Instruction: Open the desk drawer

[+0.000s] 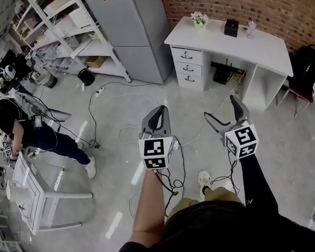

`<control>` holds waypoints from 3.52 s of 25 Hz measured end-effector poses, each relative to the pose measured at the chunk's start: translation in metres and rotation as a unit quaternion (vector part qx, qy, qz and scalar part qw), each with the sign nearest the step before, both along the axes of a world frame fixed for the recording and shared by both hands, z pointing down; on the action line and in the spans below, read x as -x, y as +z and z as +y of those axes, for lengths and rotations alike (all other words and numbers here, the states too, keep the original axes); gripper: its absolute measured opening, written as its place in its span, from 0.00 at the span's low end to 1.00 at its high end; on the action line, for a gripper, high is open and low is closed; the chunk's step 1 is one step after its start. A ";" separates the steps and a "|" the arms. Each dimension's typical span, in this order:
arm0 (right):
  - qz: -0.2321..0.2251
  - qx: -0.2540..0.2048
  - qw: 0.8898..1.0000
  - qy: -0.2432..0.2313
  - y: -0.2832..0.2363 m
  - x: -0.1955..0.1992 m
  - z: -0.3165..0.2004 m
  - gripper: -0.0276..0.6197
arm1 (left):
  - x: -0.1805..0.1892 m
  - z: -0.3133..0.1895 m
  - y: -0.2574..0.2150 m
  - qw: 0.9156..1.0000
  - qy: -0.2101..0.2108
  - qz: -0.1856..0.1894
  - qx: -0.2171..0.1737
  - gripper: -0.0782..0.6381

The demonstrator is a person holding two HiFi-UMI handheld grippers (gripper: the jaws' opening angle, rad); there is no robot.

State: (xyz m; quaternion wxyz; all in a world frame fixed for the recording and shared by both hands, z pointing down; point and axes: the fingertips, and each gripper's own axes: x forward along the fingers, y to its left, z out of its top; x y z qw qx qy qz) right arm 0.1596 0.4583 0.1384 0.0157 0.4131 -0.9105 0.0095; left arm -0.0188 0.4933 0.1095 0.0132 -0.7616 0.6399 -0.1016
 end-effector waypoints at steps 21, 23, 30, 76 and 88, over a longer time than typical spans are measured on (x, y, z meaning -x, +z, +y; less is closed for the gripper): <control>-0.005 0.005 0.999 -0.040 0.009 -0.009 -0.171 0.88 | -0.007 -0.162 0.002 1.000 -0.026 -0.004 -0.003 0.12; -0.008 0.010 0.999 -0.047 0.011 -0.008 -0.176 0.88 | -0.011 -0.167 0.002 1.000 -0.016 -0.002 -0.005 0.12; -0.004 -0.003 0.998 -0.060 0.005 -0.003 -0.188 0.88 | -0.011 -0.183 0.002 1.000 -0.011 0.000 0.001 0.12; 0.025 0.009 1.000 -0.005 0.033 0.153 -0.526 0.88 | 0.115 -0.559 0.028 0.995 0.097 0.014 0.005 0.12; 0.025 0.054 0.998 -0.005 0.074 0.154 -0.556 0.88 | 0.105 -0.598 0.053 0.992 0.126 -0.005 0.028 0.12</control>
